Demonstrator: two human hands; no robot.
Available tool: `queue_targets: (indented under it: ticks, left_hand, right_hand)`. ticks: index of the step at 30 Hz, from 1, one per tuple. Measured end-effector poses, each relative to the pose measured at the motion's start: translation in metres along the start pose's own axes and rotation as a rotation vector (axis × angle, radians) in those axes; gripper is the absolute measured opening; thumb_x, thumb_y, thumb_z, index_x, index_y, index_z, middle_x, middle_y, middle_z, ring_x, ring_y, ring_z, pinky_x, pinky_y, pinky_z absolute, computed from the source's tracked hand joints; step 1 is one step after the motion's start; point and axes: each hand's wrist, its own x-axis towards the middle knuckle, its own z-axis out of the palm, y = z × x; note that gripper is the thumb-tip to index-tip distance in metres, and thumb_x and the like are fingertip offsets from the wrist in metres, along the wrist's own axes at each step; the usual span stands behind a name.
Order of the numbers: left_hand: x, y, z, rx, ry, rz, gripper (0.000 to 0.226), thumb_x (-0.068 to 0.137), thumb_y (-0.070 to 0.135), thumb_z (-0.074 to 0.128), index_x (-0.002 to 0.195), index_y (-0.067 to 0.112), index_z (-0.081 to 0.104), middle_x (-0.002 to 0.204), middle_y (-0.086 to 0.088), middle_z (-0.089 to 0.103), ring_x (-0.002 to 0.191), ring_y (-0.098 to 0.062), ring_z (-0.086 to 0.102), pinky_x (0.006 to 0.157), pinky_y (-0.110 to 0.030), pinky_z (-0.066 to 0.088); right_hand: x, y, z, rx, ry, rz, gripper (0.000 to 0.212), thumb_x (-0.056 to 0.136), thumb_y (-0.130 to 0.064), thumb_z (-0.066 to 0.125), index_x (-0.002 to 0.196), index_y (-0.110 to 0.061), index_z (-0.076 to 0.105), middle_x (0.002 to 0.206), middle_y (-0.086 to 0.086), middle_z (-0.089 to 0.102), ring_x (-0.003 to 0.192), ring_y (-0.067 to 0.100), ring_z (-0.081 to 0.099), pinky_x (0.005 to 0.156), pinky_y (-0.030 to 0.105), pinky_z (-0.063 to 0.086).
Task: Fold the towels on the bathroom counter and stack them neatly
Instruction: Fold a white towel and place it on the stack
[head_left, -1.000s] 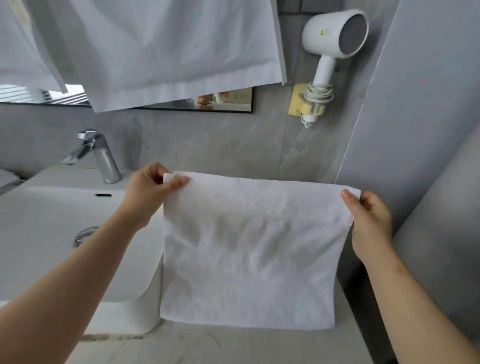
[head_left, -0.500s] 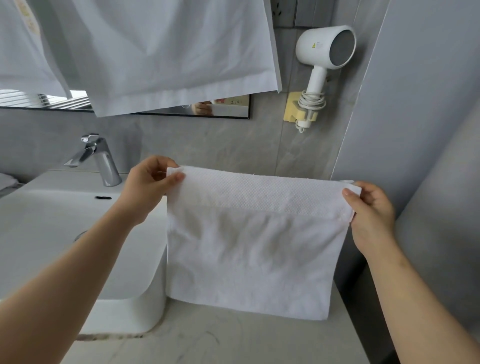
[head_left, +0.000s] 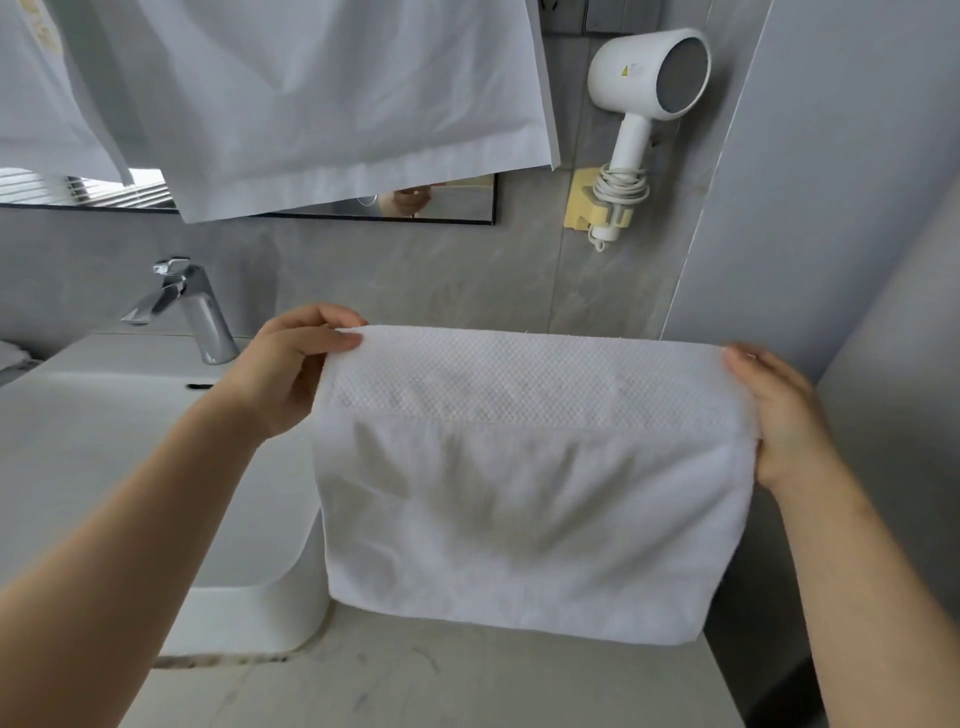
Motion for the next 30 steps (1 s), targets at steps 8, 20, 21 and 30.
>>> queue_targets:
  ticks: [8, 20, 21, 30]
  left_hand:
    - [0.006, -0.044, -0.002, 0.167, 0.072, -0.347, 0.02, 0.082, -0.008, 0.054, 0.074, 0.01, 0.057, 0.07, -0.006, 0.056, 0.062, -0.018, 0.055, 0.047, -0.017, 0.05]
    - [0.02, -0.118, 0.006, 1.157, 0.107, -0.191, 0.015, 0.087, 0.012, 0.056, 0.099, 0.016, 0.064, 0.09, -0.002, 0.059, 0.086, -0.02, 0.051, 0.072, -0.023, 0.036]
    - [0.022, -0.12, 0.007, 1.177, 0.12, -0.195, 0.018, 0.088, 0.013, 0.055, 0.102, 0.016, 0.065, 0.093, -0.004, 0.06, 0.087, -0.021, 0.052, 0.073, -0.024, 0.037]
    - [0.047, -0.157, 0.007, 1.229, 0.148, -0.259, 0.037, 0.089, 0.006, 0.045, 0.122, 0.017, 0.057, 0.123, -0.01, 0.057, 0.106, -0.027, 0.052, 0.082, -0.028, 0.041]
  right_hand:
    - [0.002, 0.036, -0.019, -0.369, -0.048, 0.28, 0.015, 0.088, -0.006, 0.061, 0.078, -0.016, 0.065, 0.071, 0.0, 0.068, 0.067, 0.012, 0.062, 0.057, 0.017, 0.052]
    - [0.003, 0.096, -0.006, -0.717, 0.026, 0.311, 0.011, 0.09, 0.001, 0.053, 0.094, -0.008, 0.058, 0.082, 0.006, 0.056, 0.063, 0.015, 0.048, 0.052, 0.024, 0.035]
    - [0.005, 0.099, -0.005, -0.717, 0.032, 0.31, 0.011, 0.091, 0.001, 0.052, 0.094, -0.008, 0.057, 0.085, 0.007, 0.056, 0.063, 0.015, 0.049, 0.053, 0.024, 0.038]
    - [0.02, 0.133, 0.005, -0.712, 0.078, 0.307, 0.03, 0.09, 0.007, 0.046, 0.116, -0.003, 0.056, 0.103, 0.009, 0.055, 0.087, 0.024, 0.055, 0.079, 0.037, 0.051]
